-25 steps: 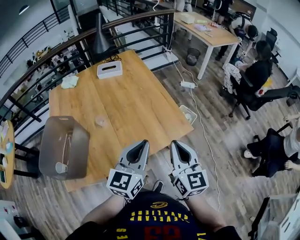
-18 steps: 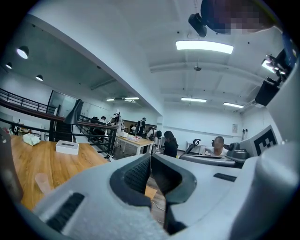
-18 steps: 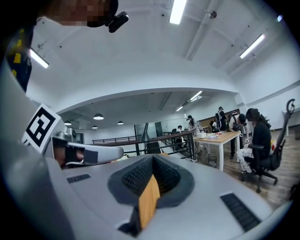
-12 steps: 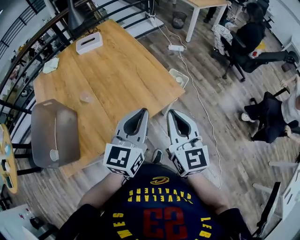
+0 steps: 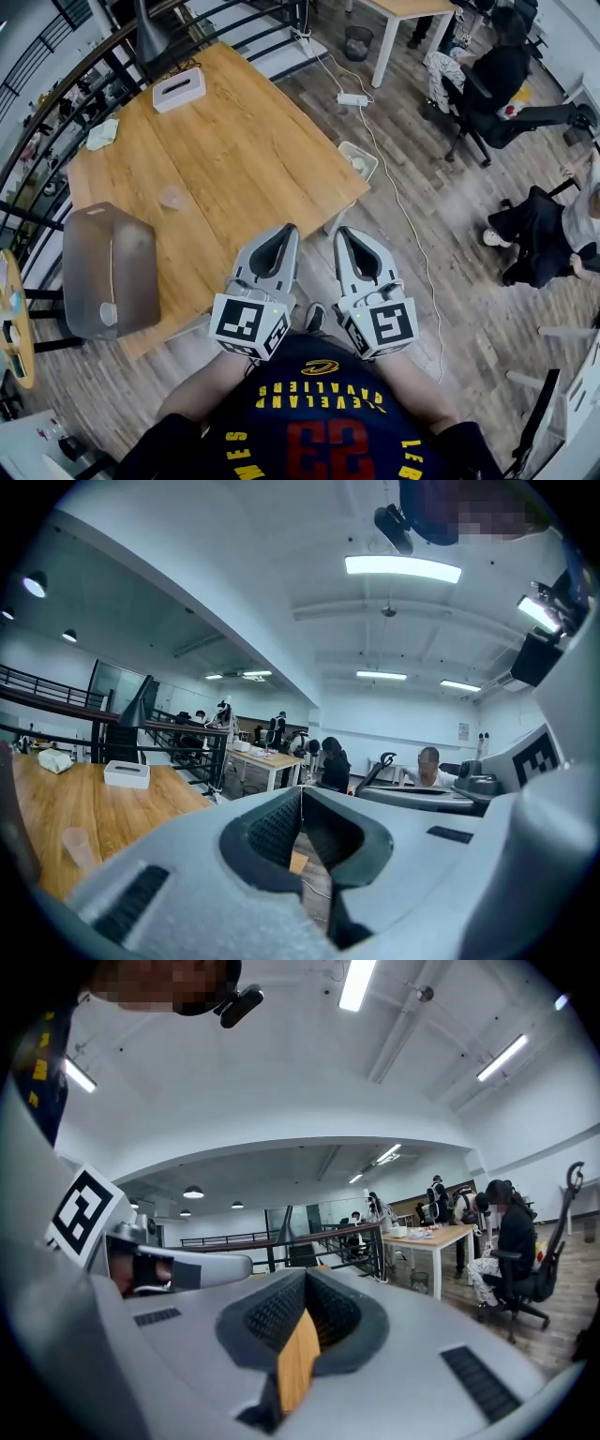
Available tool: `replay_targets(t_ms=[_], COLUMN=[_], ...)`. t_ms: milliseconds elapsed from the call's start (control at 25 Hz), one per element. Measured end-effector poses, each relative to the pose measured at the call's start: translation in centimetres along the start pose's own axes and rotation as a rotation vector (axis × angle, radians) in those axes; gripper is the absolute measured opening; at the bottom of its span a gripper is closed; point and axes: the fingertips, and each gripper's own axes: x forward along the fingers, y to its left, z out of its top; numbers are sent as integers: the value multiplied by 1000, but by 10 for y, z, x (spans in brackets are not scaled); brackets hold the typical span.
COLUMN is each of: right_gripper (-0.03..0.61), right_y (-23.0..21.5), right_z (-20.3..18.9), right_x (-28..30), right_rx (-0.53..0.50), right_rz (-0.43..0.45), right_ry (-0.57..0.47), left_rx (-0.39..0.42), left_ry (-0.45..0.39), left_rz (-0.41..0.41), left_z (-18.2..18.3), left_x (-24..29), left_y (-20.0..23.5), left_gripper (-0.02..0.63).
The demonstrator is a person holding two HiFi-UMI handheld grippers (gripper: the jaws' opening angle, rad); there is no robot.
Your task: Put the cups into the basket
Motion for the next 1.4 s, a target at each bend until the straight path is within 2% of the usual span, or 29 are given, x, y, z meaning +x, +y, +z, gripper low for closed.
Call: replay_targets(t_ms=[880,1080,1280,1400], right_gripper=[14,14,14,14], right_y=[3,2,-5,-7], right_z=[0,-1,-3,-7], right_x=[4,7,6,9], right_rx=[5,7,22,47], right_rz=[21,26,32,37], right_ry=[-3,-4,3,9], left_rx=[6,8,-41,-39], left_ry=[20,-24,-16,2], left_rz=[3,-1,21,72], left_z=[-8,0,-9,-15], left_x=[0,0,5,4], left_y=[-1,-1,4,24], left_gripper=[12,11,12,18])
